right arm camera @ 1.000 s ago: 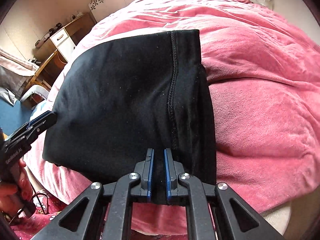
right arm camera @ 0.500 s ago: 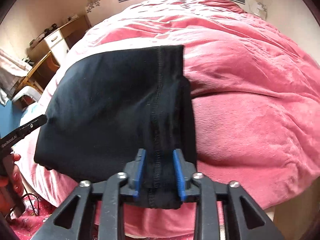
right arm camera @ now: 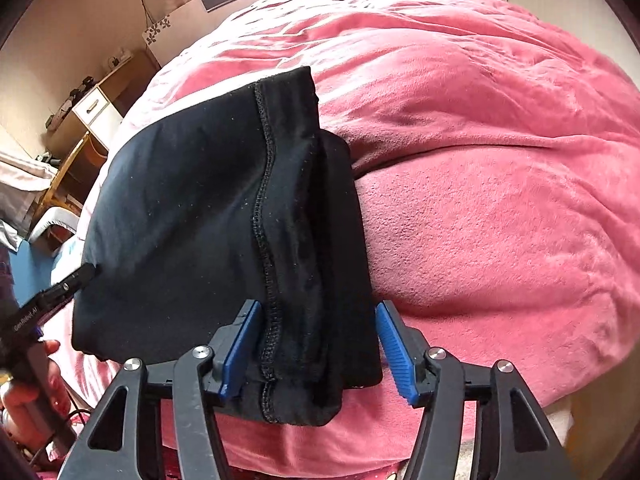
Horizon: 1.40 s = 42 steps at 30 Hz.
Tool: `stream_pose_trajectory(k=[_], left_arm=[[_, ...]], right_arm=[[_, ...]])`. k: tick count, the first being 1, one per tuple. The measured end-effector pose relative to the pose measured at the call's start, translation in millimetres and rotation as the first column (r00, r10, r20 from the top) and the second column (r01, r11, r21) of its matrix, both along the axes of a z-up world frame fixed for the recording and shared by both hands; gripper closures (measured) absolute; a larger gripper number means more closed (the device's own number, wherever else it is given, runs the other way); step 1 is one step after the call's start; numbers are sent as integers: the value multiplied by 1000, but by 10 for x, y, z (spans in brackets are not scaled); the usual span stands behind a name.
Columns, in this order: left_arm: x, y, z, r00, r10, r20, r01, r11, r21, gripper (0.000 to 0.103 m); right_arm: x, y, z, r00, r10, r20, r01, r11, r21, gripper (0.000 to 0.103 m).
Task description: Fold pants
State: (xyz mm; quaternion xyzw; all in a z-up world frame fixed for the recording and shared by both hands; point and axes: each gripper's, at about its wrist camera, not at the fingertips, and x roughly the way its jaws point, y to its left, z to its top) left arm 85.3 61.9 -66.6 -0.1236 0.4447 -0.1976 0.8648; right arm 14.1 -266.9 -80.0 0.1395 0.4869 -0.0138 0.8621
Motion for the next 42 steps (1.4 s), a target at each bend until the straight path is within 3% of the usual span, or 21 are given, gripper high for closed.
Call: stream_pose_trajectory(k=[4,6,9,13,17,19,21,23,24,26,32,37,42], left_arm=[[5,-10,-18,1000,-3,-3,3,1000,-3,40],[4,-15,-24,1000,-6,-8,6,1000,-8,40],[-12,-42,-10,1000,-22,-2,22,1000,3,40],[-21,-77,22,999,-43,13,43,999,18,40],[26,-77,-5,999,-53,-10,53,999,-6,40],[65,-71,4,998,-59,-19,59,998,-4,40],[115,-42,22,998,-58,-20,58,998,-2,40],[174,-11,11,997,-65,-37,65,998,-18,40],[209,-2,-3,996,-70,-52,69,997,-30,40],[264,22,-26,994,-80,-78,76,995,-59,40],[336,102,-44,988,-114,-107,101,988,-116,40],[406,107,-188,966,-191,-172,154,967,-205,40],[432,190,-343,951,-209,-229,131,941,-313,40]], right_arm=[[60,-9,74,998,30,56,-30,999,15,45],[113,12,87,997,60,58,-61,998,29,70],[145,121,71,994,109,25,-108,993,-36,92],[6,191,203,991,129,29,-126,989,-81,98],[-44,130,-5,994,110,-20,-111,992,-57,99],[-42,22,-24,998,65,9,-65,997,47,93],[-36,-29,44,997,69,44,-72,994,78,83],[-20,-83,140,994,57,92,-62,997,54,22],[-21,-113,180,992,41,123,-47,998,44,16],[36,-204,217,988,15,156,-24,998,55,16],[317,-422,38,995,-5,104,-11,988,155,16],[506,-426,-264,998,30,60,-43,975,217,16],[639,-425,-454,997,33,69,-55,939,340,19]])
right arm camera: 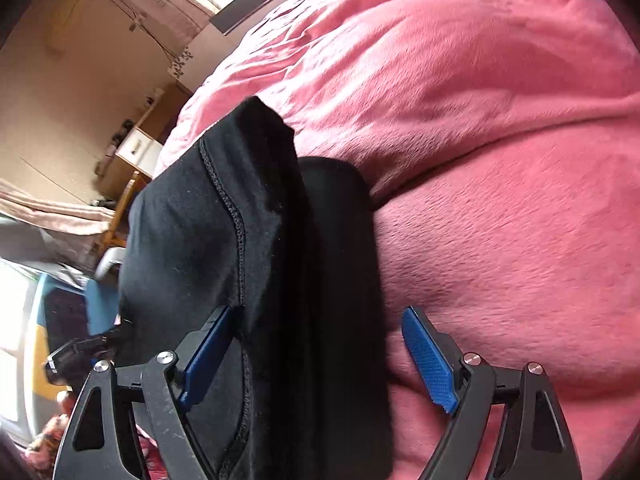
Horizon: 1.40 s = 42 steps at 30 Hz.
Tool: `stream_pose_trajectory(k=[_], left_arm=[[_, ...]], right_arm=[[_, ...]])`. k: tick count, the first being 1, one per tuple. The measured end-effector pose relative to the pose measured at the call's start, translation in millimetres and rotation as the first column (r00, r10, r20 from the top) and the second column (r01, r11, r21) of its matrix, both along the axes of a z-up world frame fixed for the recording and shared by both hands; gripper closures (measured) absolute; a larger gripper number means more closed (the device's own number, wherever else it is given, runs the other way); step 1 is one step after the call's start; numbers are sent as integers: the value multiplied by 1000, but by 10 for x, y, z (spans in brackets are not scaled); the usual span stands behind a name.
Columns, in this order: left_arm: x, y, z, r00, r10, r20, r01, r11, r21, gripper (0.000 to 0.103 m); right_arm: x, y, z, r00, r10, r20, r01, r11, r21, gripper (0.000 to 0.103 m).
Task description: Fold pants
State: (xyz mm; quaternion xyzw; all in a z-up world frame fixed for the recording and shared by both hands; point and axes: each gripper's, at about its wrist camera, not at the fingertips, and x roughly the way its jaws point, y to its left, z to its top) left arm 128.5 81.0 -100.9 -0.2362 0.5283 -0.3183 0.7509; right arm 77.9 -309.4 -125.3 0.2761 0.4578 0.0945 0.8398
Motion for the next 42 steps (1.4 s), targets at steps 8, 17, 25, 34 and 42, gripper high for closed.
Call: stream_pose_trajectory(k=[8,17,25,34,42], left_arm=[[-214,-132,-99,1000,-21,-5,21,1000,3,35],[-419,-327,469,971,-71,230,36,988,153,51],[-203,-304,765,947,-41,318,-15,985,172,51],[505,-300,921,934,59,353,-120,981,154,51],[1179,-337,597,949,115,293,-179,962,205,50]], right_arm=[[0,142,-158,1000,17,6,-17,998,63,34],[-103,291,182,994,18,107,-20,1000,12,52],[221,331,504,981,26,191,-27,1000,1,53],[1241,370,728,966,57,252,-48,998,-42,53],[2034,261,370,982,-44,184,41,999,17,45]])
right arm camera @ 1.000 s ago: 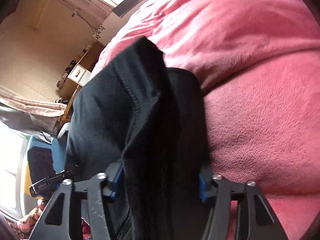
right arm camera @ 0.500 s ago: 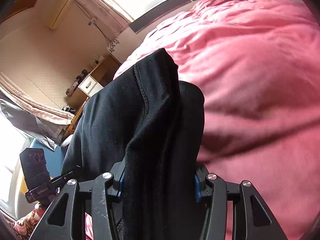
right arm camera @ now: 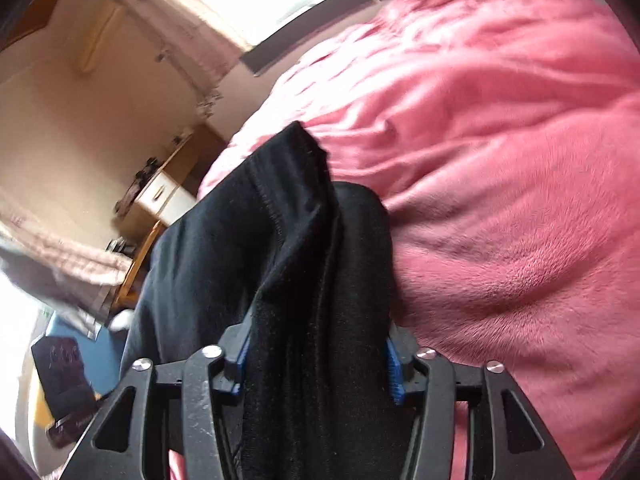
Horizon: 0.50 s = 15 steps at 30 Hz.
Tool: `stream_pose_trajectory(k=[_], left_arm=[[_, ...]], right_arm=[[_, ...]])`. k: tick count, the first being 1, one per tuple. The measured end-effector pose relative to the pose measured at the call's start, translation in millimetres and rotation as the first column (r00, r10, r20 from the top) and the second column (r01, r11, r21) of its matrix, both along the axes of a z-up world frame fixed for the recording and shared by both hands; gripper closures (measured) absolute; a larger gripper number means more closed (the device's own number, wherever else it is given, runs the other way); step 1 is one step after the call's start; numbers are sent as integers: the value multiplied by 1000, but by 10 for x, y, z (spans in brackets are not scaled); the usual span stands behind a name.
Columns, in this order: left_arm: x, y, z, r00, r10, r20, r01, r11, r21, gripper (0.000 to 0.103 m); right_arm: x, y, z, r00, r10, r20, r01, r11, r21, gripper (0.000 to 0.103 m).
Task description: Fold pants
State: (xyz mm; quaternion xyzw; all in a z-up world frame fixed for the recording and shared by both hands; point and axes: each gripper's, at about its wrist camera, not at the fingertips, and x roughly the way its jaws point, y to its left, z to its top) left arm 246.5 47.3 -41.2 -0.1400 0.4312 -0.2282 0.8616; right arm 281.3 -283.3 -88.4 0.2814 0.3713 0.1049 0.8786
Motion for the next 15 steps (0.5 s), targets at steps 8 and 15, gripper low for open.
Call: stream_pose_trajectory(k=[8,15], left_arm=[[11,29,-289,1000,6,-19,-6,1000,3,34],[-376,179,-180,995,98,5,-98,994,50,34]], right_arm=[[-59,-131,-224,996,-90,-15,90,995,-34,33],[-487,-154,12,990,-141,-5,137,970,-202,27]])
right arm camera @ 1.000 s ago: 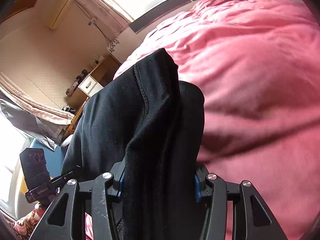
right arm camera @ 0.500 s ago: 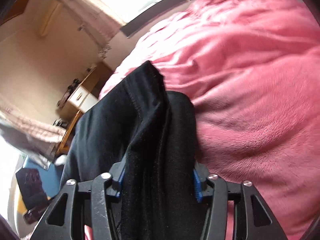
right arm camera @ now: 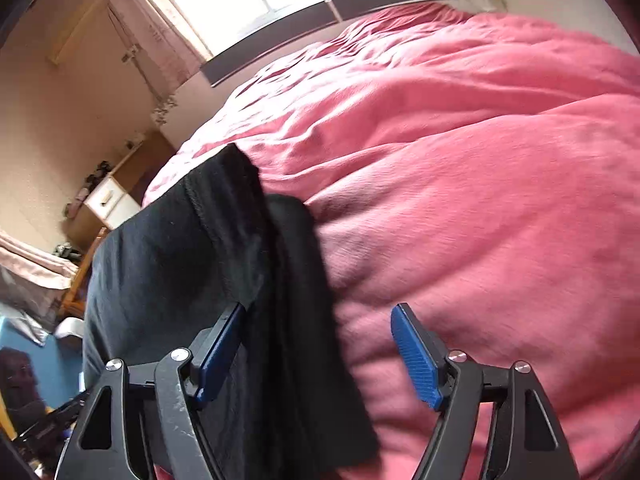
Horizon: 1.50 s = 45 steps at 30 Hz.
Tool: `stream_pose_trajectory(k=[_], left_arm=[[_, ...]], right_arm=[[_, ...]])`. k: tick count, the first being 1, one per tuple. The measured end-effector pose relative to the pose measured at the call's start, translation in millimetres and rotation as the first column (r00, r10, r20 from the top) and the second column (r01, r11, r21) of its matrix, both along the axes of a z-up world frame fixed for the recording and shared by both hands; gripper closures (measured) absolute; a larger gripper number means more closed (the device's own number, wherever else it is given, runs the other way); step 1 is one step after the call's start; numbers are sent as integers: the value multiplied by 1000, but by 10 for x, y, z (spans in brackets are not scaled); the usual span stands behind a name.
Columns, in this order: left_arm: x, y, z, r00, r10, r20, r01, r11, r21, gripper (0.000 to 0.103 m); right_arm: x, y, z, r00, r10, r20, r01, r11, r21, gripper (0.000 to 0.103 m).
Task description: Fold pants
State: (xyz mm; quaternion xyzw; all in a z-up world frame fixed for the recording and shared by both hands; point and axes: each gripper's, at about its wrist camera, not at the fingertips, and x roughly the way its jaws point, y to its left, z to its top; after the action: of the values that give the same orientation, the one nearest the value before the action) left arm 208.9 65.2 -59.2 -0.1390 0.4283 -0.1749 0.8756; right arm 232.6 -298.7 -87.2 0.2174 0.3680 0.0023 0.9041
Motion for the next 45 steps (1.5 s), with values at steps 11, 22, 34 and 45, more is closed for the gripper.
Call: stream_pose_trajectory(k=[11,22,34,45], left_arm=[[-747,-63,-97,999,24,-46,-19,994,108,36],[-1492,-170,-112,1000,-19,-17,23,974,225,37],[-2010,-233,473,980,30,196,-99,931,352,36],[-2076,-147,636,976,95,197,-149,948,282,36]], right_arm=[[-1054,294,17,997,21,-80,-27,997,-71,14],[-1877,920,-155,982,135,-136,-147,985,-87,7],[-2126,1344,348,989,150,-19,-150,957,-248,0],[-2276,1420,534,996,83,30,-69,940,-335,0]])
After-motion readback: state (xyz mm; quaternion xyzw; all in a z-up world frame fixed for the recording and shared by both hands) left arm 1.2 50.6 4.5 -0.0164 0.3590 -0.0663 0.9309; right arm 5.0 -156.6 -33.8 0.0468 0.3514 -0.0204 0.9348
